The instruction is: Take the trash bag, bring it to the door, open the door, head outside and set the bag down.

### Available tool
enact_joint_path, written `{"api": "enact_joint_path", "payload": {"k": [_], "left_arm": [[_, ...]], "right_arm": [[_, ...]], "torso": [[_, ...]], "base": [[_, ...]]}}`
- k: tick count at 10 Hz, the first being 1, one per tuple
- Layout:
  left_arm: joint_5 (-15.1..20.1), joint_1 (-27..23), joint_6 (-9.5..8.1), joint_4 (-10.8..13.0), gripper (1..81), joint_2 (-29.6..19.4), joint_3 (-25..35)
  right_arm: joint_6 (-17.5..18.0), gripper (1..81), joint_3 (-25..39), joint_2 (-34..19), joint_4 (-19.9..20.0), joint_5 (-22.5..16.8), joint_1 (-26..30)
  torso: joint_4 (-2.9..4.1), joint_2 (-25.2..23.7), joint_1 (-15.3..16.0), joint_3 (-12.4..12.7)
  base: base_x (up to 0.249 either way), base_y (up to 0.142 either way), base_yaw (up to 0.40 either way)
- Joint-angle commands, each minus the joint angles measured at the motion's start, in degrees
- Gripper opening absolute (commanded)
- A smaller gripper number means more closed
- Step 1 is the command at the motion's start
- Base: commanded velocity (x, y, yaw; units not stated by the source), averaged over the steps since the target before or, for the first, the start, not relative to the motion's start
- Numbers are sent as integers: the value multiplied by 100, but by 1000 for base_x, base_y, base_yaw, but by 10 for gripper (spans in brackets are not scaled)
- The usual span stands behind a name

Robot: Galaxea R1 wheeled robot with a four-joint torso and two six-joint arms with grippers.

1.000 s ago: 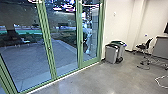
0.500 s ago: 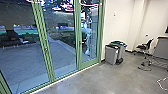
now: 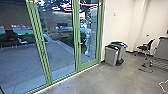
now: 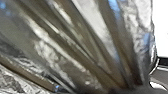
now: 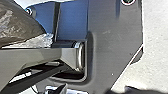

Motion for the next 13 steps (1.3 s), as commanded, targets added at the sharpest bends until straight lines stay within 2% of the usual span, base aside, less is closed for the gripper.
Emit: {"api": "enact_joint_path", "payload": {"k": [1,13], "left_arm": [[485,-327,60,21,10,22,17],[485,-327,60,12,10,40,17]], "right_arm": [[-12,811,14,2,-2,-359,282],[-21,811,14,2,-20,-271,274]], "torso": [[0,0,0,0],[0,0,0,0]], "base": [[167,-75,0],[163,-77,0]]}}
